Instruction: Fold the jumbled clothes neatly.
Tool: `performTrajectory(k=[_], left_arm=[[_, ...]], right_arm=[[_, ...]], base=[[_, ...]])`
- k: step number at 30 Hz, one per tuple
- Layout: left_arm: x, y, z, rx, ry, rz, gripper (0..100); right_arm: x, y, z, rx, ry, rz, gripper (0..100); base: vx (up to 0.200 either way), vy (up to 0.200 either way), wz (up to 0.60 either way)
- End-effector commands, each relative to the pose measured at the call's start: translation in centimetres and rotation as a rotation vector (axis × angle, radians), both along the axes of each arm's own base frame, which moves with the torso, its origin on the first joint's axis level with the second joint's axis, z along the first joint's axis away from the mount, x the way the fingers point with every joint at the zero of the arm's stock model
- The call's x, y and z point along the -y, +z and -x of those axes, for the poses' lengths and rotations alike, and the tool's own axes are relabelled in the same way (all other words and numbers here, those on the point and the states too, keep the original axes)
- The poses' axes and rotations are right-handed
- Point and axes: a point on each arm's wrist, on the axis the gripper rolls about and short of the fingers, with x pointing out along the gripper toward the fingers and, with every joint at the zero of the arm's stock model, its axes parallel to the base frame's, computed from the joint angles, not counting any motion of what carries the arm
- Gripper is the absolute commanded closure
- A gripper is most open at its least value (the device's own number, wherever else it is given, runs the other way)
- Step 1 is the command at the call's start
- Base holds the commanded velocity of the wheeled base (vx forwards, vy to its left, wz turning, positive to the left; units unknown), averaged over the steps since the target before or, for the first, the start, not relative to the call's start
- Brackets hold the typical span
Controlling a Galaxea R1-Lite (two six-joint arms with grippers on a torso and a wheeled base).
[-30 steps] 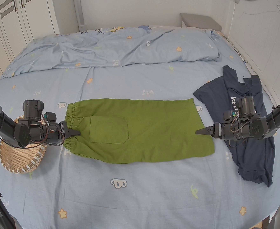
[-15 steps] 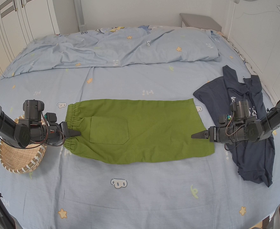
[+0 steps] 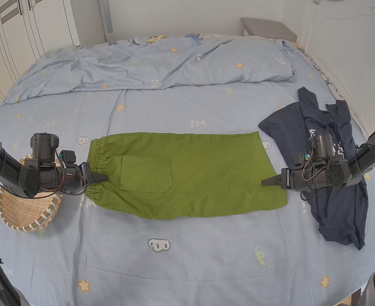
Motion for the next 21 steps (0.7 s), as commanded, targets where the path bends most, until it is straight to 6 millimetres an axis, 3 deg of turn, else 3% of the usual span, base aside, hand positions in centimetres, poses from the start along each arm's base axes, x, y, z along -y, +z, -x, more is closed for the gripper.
performTrajectory(k=[1, 10, 13, 21], left_arm=[[-0.1, 0.1, 0.0, 0.003, 0.002, 0.000, 100], [-0.2, 0.2, -0.1, 0.001, 0.006, 0.001, 100], [-0.2, 0.2, 0.0, -0.011, 0.009, 0.004, 100], [-0.4, 1.3, 0.4, -0.127, 0.010, 0.002, 100]], right_arm=[[0.2, -0.1, -0.2, 0.002, 0.002, -0.009, 100], [1.0, 0.6, -0.4, 0.010, -0.025, -0.026, 100], [1.1, 2.5, 0.1, 0.027, -0.040, -0.056, 100], [1.0, 8.4, 3.9, 0.020, -0.016, -0.106, 100]], base=[[0.000, 0.000, 0.00], [0.000, 0.000, 0.00], [0.000, 0.000, 0.00], [0.000, 0.000, 0.00]])
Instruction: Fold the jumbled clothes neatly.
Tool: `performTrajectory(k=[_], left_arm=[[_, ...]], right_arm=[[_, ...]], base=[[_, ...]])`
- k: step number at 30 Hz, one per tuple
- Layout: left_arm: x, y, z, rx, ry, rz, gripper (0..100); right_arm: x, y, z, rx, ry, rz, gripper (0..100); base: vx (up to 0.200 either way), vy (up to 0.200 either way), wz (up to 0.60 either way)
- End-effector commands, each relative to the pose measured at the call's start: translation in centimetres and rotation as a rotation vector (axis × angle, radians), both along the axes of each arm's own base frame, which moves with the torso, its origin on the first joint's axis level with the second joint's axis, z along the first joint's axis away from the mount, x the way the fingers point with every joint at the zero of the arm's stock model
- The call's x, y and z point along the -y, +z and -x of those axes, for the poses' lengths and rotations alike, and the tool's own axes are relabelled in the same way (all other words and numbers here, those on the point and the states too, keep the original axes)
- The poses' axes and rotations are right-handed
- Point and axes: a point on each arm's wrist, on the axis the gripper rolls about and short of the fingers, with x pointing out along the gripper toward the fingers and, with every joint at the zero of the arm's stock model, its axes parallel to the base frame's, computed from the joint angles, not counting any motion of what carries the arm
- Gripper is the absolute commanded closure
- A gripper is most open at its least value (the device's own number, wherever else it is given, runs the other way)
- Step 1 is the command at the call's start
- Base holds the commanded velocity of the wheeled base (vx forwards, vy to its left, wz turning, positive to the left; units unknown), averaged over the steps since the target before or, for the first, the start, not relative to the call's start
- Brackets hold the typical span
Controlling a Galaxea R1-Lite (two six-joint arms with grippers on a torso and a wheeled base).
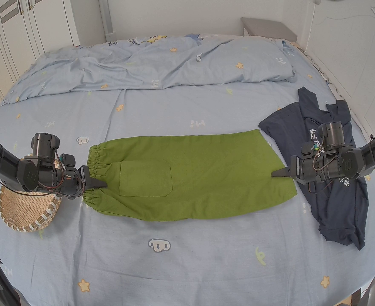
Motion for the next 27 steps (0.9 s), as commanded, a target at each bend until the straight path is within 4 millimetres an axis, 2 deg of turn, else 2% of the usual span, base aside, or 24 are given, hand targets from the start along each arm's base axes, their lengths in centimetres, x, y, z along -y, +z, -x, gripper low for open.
performTrajectory(k=[1, 5, 8, 10, 11, 16, 17, 18, 19, 22, 24, 25, 27], left_arm=[[-0.1, 1.5, 0.2, -0.021, 0.000, -0.006, 100], [-0.4, 2.0, 1.4, -0.054, -0.007, -0.019, 100], [-0.7, 2.1, 3.1, -0.106, -0.031, -0.045, 100], [-0.8, 2.0, 3.3, -0.112, -0.033, -0.048, 100], [-0.8, 2.0, 5.0, -0.143, -0.058, -0.069, 100], [-0.4, 1.7, 8.4, -0.176, -0.084, -0.080, 100], [-0.3, 1.5, 9.8, -0.187, -0.087, -0.080, 100], [-0.3, 1.5, 10.0, -0.188, -0.087, -0.080, 100], [-0.1, 1.6, 11.5, -0.191, -0.088, -0.079, 100], [0.0, 1.4, 13.9, -0.207, -0.087, -0.077, 100], [0.1, 1.3, 14.2, -0.211, -0.089, -0.077, 100], [0.4, 0.8, 15.9, -0.229, -0.096, -0.080, 100], [0.5, 0.2, 17.4, -0.244, -0.100, -0.077, 100]], right_arm=[[-0.1, 4.9, 3.5, 0.033, 0.021, -0.014, 100], [0.0, 5.1, 5.5, 0.002, 0.029, -0.007, 100], [0.2, 4.2, 7.5, -0.041, 0.030, 0.000, 100], [0.3, 4.1, 7.7, -0.045, 0.031, 0.001, 100], [0.5, 3.0, 9.6, -0.078, 0.046, 0.023, 100], [0.7, 1.2, 12.8, -0.144, 0.071, 0.048, 100], [0.4, 0.6, 13.8, -0.164, 0.087, 0.051, 100], [0.3, 0.4, 14.0, -0.170, 0.091, 0.053, 100], [0.2, -0.2, 15.3, -0.186, 0.108, 0.056, 100], [0.2, -1.3, 17.1, -0.199, 0.118, 0.058, 100], [0.2, -1.5, 17.4, -0.201, 0.121, 0.059, 100], [0.2, -2.4, 18.6, -0.216, 0.130, 0.060, 100], [0.4, -3.3, 19.6, -0.233, 0.133, 0.062, 100]], base=[[0.000, 0.000, 0.00], [0.000, 0.000, 0.00], [0.000, 0.000, 0.00], [0.000, 0.000, 0.00], [0.000, 0.000, 0.00], [0.000, 0.000, 0.00], [0.000, 0.000, 0.00], [0.000, 0.000, 0.00], [0.000, 0.000, 0.00], [0.000, 0.000, 0.00], [0.000, 0.000, 0.00], [0.000, 0.000, 0.00], [0.000, 0.000, 0.00]])
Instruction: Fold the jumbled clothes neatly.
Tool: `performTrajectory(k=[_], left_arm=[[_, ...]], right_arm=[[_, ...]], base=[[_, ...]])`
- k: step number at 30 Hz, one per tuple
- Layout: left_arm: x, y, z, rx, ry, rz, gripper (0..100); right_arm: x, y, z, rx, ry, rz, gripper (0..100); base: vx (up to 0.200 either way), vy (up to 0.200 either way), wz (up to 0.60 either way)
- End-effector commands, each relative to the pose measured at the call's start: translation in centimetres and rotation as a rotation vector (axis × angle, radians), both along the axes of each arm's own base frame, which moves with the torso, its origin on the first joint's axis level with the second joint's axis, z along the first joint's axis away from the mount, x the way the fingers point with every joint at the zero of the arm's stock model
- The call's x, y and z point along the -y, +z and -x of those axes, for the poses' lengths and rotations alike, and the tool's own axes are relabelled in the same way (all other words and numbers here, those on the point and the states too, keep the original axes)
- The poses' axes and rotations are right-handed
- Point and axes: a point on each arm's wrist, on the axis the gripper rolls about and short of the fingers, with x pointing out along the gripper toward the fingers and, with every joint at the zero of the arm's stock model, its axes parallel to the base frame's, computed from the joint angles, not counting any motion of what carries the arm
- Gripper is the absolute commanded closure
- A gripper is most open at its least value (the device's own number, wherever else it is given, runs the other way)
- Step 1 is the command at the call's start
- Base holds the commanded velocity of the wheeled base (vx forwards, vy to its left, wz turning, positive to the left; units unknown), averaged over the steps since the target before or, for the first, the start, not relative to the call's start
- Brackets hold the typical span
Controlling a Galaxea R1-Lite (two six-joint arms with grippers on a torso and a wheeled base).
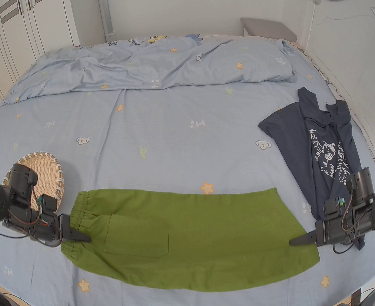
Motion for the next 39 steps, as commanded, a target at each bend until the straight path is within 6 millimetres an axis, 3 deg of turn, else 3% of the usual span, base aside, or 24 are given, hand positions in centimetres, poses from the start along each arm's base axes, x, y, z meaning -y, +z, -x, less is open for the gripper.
performTrajectory(k=[1, 8, 18, 19, 31, 39], left_arm=[[0.6, -0.3, 5.4, 0.003, -0.014, -0.003, 100], [0.8, -2.1, 7.5, 0.006, -0.014, -0.004, 100], [0.8, -3.2, 7.9, 0.024, -0.012, -0.009, 100], [0.7, -3.3, 7.9, 0.019, -0.010, -0.010, 100], [0.5, -3.5, 7.9, 0.027, -0.008, -0.031, 100], [-2.2, -1.3, 8.6, 0.167, 0.173, -0.263, 100]], right_arm=[[0.1, -1.9, 3.9, -0.019, 0.032, 0.004, 100], [0.3, -2.8, 4.8, -0.025, 0.030, 0.001, 100], [0.1, -4.0, 4.4, -0.065, 0.036, 0.010, 100], [0.0, -4.2, 4.4, -0.069, 0.045, 0.011, 0], [0.0, -5.0, 4.0, -0.035, 0.035, 0.004, 0], [0.4, -3.3, 2.9, 0.157, -0.030, 0.013, 0]], base=[[0.000, 0.000, 0.00], [0.000, 0.000, 0.00], [0.000, 0.000, 0.00], [0.000, 0.000, 0.00], [0.000, 0.000, 0.00], [0.000, 0.000, 0.00]])
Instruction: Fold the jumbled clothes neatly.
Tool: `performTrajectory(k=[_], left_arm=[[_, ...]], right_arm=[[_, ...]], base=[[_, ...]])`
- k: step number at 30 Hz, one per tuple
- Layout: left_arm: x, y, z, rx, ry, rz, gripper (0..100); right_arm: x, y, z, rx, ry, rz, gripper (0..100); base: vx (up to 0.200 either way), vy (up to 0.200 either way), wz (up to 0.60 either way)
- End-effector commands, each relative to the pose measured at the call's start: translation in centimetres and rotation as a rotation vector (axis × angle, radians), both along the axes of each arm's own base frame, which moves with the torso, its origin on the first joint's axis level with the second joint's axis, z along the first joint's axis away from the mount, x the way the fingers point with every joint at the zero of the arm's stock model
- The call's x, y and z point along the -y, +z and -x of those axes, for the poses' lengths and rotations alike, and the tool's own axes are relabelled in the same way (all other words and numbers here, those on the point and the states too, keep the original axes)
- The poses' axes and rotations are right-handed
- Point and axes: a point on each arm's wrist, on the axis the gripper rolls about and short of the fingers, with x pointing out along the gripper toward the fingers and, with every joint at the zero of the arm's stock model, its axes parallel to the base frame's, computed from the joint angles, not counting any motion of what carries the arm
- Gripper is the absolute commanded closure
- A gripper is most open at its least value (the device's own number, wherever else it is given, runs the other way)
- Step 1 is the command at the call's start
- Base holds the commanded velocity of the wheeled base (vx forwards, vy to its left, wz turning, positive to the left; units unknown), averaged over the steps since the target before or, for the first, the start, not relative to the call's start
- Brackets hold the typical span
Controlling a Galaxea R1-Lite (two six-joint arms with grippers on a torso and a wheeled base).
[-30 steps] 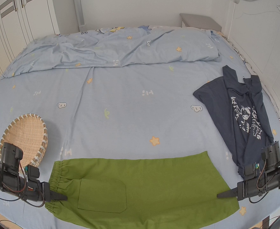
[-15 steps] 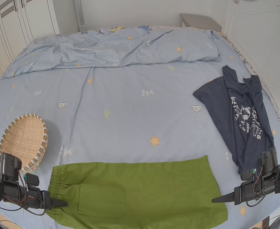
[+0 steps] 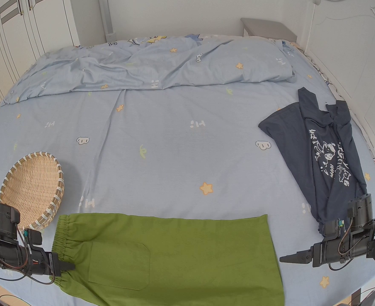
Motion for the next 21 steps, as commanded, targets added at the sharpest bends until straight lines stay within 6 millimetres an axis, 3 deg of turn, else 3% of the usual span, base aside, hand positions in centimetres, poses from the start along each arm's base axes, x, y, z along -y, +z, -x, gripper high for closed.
performTrajectory(k=[1, 7, 8, 16, 21], left_arm=[[-1.4, 1.9, 0.4, 0.110, 0.094, -0.076, 100], [-1.4, 3.0, 0.3, 0.106, 0.070, -0.098, 100], [-1.2, 4.9, 0.1, 0.128, 0.054, -0.113, 100], [0.3, 14.1, 0.6, 0.159, -0.051, -0.119, 100], [1.4, 16.1, 0.7, 0.185, -0.134, -0.120, 100]], right_arm=[[0.3, 0.9, -0.3, 0.092, -0.039, 0.009, 0], [0.3, 1.3, -0.5, 0.122, -0.046, 0.009, 0], [0.6, 2.0, -0.9, 0.161, -0.062, 0.005, 0], [1.2, 5.4, -3.5, 0.311, -0.119, -0.024, 0], [0.7, 6.8, -4.7, 0.341, -0.120, -0.050, 0]], base=[[0.000, 0.000, 0.00], [0.000, 0.000, 0.00], [0.000, 0.000, 0.00], [0.000, 0.000, 0.00], [0.000, 0.000, 0.00]])
